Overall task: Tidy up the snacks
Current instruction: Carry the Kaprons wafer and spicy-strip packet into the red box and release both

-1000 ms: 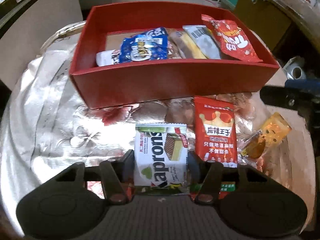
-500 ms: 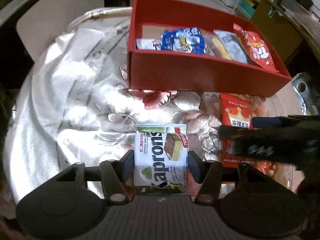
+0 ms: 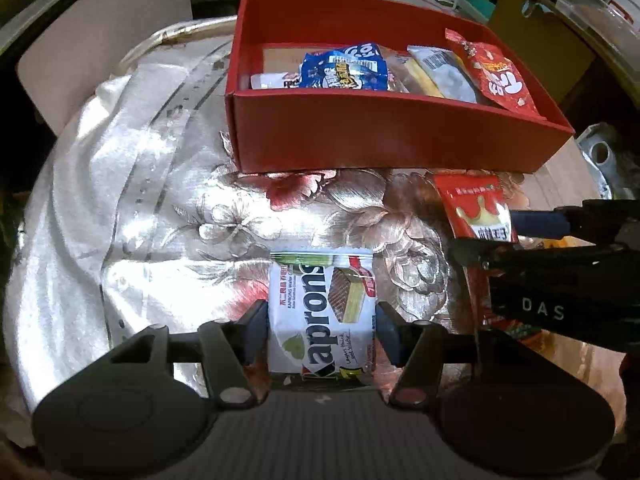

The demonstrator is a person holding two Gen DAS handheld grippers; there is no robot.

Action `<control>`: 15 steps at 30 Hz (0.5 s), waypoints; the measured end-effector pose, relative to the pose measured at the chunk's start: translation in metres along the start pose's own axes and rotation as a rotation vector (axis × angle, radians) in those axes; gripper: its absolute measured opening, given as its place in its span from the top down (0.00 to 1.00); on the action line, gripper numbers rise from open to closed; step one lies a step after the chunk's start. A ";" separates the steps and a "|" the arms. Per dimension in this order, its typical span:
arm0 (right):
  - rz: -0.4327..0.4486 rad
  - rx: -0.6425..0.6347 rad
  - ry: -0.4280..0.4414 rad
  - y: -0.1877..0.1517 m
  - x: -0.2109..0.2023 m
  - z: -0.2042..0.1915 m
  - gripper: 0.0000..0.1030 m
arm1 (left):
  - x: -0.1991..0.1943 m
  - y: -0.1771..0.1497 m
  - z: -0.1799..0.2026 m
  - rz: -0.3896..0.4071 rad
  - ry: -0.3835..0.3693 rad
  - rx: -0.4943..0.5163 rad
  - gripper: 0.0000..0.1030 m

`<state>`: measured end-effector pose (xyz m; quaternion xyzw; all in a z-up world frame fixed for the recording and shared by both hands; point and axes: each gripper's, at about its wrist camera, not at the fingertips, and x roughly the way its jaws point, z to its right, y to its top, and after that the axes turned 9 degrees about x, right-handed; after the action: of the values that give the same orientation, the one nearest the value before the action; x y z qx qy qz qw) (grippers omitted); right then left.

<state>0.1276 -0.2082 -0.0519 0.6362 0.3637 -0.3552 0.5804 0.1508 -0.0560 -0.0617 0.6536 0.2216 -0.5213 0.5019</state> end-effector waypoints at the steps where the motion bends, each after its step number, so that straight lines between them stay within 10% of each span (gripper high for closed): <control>1: -0.007 0.000 -0.007 0.000 0.004 0.000 0.44 | 0.000 -0.001 0.000 0.001 0.001 0.003 0.44; 11: -0.002 -0.007 -0.016 -0.009 0.012 0.006 0.29 | 0.007 -0.010 0.013 -0.005 0.061 0.108 0.16; 15: -0.017 -0.022 0.014 -0.008 0.006 0.005 0.46 | -0.001 -0.009 0.015 0.010 0.067 0.100 0.51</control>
<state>0.1233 -0.2123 -0.0610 0.6291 0.3772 -0.3514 0.5818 0.1357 -0.0656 -0.0637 0.6962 0.2085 -0.5071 0.4634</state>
